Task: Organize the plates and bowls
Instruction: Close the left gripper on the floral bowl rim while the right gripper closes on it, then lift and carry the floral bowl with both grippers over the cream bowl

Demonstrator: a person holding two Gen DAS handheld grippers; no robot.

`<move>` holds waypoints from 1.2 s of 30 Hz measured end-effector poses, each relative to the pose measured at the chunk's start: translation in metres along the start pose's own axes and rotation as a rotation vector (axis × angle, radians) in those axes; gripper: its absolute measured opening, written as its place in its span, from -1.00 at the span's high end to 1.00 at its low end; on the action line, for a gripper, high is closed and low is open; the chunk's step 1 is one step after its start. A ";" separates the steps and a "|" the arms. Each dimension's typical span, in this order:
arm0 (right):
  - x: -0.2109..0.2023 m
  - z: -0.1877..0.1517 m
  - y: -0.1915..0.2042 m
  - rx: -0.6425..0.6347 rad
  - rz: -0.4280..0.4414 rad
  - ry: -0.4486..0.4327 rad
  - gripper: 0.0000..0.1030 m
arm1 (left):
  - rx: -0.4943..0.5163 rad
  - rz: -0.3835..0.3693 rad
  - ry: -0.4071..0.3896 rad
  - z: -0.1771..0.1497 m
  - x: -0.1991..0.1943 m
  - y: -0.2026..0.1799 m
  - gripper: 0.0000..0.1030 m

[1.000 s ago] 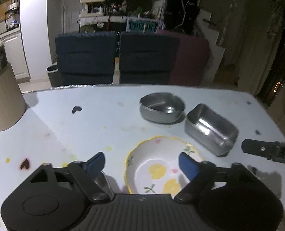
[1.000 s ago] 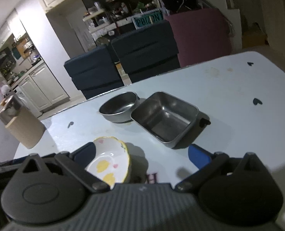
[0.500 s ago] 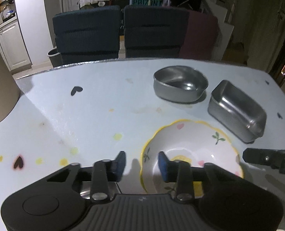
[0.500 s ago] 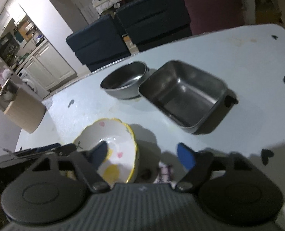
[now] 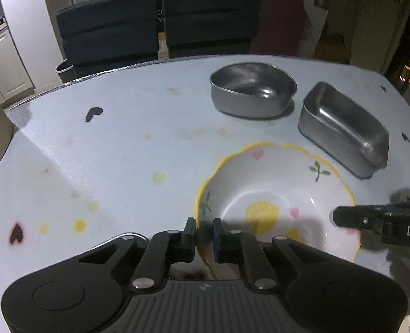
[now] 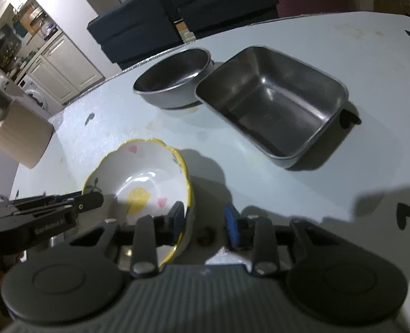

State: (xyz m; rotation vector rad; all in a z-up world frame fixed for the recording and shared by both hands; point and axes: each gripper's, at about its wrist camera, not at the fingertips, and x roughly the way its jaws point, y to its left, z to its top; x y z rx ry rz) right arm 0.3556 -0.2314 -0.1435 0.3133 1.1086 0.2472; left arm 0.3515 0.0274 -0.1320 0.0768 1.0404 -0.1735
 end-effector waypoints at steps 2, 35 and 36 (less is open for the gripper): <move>0.003 -0.001 0.001 -0.005 0.007 0.010 0.31 | 0.001 0.001 0.007 0.001 0.000 0.000 0.73; -0.026 -0.001 0.003 0.005 -0.003 -0.108 0.78 | -0.061 -0.067 -0.172 -0.003 -0.064 -0.021 0.84; -0.032 -0.002 0.004 -0.004 0.004 -0.118 0.78 | -0.061 -0.066 -0.180 -0.004 -0.069 -0.022 0.84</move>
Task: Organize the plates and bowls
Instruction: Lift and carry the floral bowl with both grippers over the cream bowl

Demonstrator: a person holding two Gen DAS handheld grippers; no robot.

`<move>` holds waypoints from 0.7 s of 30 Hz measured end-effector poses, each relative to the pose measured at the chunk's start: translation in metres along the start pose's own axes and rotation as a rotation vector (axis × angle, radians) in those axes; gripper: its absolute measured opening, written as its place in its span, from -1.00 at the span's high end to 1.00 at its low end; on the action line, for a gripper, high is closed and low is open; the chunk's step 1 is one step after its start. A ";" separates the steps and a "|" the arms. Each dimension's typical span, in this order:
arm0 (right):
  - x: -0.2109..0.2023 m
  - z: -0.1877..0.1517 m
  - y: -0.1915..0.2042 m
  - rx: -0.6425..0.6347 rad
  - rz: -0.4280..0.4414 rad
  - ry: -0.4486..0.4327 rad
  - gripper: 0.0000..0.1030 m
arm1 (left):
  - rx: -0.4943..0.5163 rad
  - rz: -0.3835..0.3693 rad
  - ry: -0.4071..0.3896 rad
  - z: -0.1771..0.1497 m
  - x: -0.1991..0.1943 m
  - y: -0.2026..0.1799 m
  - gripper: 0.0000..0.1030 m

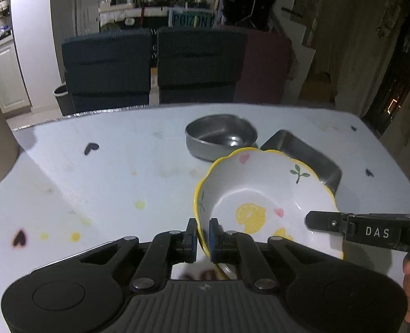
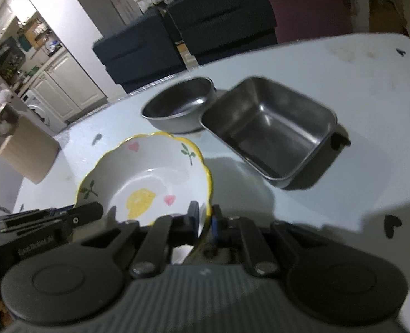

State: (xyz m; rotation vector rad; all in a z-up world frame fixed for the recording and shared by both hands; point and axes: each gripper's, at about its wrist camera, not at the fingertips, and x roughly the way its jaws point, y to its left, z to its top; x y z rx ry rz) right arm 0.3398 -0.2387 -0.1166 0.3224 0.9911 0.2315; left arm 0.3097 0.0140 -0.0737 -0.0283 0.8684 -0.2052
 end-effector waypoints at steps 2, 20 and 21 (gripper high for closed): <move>-0.011 -0.001 0.000 -0.014 0.012 -0.018 0.78 | 0.002 0.000 -0.016 -0.003 -0.013 -0.003 0.85; -0.073 -0.043 0.006 -0.044 0.109 -0.051 0.85 | -0.058 -0.005 -0.067 -0.059 -0.095 -0.012 0.89; -0.074 -0.046 0.006 -0.049 0.108 -0.050 0.85 | -0.064 -0.007 -0.065 -0.062 -0.098 -0.011 0.89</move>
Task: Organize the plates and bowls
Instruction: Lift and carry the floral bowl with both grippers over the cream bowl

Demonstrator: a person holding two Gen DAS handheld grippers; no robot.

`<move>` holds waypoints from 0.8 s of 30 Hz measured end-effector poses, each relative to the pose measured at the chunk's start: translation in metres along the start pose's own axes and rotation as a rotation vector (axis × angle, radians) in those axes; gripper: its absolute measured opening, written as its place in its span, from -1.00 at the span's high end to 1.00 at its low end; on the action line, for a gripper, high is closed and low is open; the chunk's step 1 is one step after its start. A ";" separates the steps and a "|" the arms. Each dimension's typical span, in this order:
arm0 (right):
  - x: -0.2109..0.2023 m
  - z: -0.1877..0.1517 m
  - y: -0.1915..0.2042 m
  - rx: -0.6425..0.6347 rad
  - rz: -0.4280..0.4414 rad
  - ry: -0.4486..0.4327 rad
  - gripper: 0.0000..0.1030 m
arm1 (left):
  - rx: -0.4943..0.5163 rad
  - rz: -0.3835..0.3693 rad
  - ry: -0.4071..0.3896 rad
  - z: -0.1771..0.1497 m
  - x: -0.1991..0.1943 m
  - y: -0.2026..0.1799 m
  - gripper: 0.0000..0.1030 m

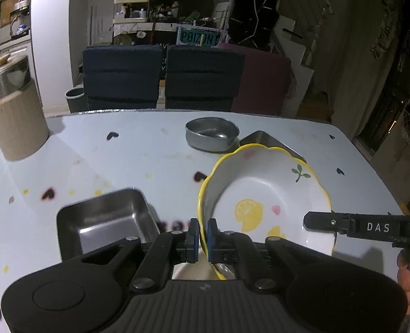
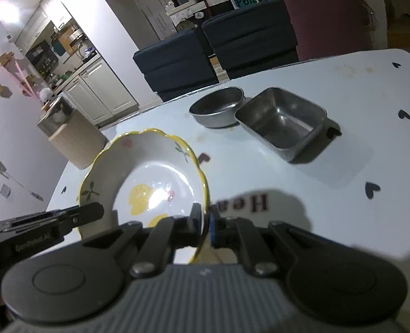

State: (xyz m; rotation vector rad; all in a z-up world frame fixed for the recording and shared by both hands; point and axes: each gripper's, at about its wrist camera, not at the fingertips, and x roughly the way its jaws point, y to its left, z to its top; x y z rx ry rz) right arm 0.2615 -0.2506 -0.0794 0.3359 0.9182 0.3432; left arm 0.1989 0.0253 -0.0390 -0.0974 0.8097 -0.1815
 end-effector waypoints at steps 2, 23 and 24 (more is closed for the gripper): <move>-0.001 -0.003 0.000 -0.006 0.001 0.002 0.85 | -0.016 -0.004 0.005 -0.006 -0.005 0.002 0.89; -0.013 -0.051 0.007 -0.079 0.000 0.119 0.85 | -0.026 -0.032 0.134 -0.063 -0.006 0.010 0.87; -0.011 -0.052 0.008 -0.083 -0.004 0.127 0.85 | -0.028 -0.032 0.141 -0.064 -0.005 0.012 0.87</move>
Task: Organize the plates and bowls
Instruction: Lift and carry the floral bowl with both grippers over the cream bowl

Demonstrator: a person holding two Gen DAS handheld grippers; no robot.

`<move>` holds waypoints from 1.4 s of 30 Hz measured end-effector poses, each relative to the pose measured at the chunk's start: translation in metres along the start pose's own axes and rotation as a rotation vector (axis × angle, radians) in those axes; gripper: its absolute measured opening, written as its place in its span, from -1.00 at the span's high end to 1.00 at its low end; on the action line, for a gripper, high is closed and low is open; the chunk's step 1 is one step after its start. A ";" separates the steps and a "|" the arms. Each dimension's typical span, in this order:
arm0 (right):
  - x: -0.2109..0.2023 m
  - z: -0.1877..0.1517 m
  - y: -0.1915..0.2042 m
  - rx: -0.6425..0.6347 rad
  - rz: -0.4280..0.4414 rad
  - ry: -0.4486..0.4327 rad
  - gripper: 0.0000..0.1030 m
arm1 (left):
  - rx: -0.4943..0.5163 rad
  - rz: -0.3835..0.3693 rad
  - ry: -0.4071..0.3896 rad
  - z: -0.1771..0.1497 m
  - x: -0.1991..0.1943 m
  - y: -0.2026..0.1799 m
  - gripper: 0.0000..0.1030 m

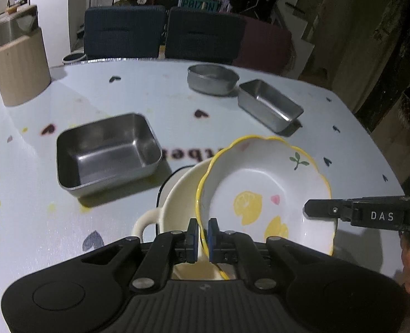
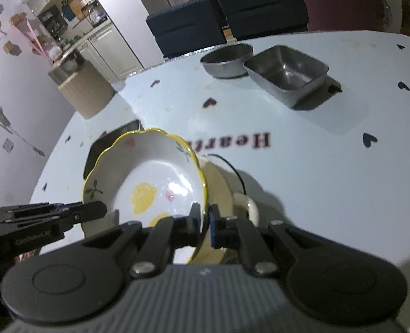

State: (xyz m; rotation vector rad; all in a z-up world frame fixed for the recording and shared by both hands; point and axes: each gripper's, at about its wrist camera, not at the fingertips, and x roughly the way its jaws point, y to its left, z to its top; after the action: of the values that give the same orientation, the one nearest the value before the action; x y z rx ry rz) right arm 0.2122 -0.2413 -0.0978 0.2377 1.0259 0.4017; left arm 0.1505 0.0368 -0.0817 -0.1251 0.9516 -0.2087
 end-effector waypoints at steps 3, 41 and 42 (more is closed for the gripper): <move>0.006 0.001 0.002 -0.008 -0.008 0.021 0.85 | -0.005 0.008 0.014 -0.001 0.004 0.004 0.87; 0.028 -0.001 0.015 -0.029 -0.089 0.114 0.85 | 0.059 0.005 0.089 -0.002 0.031 0.010 0.81; 0.028 -0.001 0.015 -0.028 -0.088 0.114 0.85 | 0.061 0.004 0.089 -0.002 0.031 0.010 0.81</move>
State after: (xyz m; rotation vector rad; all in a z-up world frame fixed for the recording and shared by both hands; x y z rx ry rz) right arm 0.2206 -0.2159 -0.1145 0.1450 1.1374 0.3526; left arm 0.1675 0.0392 -0.1091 -0.0583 1.0333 -0.2411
